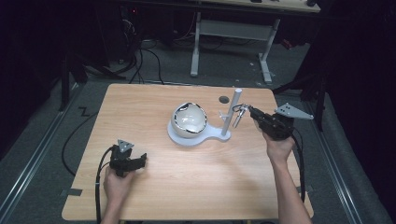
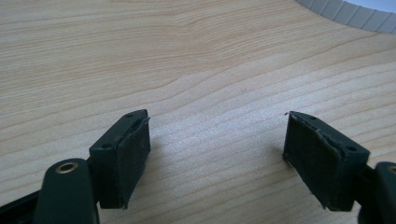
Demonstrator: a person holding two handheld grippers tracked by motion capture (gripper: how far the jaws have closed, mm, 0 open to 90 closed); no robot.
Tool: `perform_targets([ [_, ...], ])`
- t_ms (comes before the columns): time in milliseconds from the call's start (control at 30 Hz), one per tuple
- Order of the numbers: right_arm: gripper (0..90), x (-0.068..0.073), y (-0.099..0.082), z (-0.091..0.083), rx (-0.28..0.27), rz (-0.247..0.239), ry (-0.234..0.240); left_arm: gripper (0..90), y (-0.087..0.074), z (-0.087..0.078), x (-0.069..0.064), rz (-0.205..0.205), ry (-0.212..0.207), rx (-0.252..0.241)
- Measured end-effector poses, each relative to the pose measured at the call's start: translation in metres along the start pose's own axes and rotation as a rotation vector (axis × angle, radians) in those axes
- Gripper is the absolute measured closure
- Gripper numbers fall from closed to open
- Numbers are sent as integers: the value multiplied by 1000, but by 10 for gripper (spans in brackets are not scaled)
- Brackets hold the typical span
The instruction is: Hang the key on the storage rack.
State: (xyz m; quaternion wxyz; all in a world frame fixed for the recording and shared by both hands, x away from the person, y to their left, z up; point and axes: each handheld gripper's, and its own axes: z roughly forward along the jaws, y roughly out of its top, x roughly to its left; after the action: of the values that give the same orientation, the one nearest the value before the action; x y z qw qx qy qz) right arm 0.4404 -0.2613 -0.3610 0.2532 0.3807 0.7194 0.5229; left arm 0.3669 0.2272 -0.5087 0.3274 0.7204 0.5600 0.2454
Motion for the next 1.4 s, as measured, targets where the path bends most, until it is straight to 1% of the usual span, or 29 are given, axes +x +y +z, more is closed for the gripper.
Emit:
perform_targets([
  [200,822,1,-1,2,-3,4,-4,232,0,0,0,0,0,0],
  [333,822,2,-4,7,10,4,-5,232,0,0,0,1,1,0],
  [600,821,4,-6,12,14,3,-9,232,0,0,0,0,0,0],
  [700,821,5,-7,15,24,-5,-13,232,0,0,0,1,0,0],
  [867,820,6,-10,18,33,-7,-17,231,0,0,0,0,-1,-1],
  [1400,810,8,-13,27,50,3,-29,231,0,0,0,-2,-2,-1],
])
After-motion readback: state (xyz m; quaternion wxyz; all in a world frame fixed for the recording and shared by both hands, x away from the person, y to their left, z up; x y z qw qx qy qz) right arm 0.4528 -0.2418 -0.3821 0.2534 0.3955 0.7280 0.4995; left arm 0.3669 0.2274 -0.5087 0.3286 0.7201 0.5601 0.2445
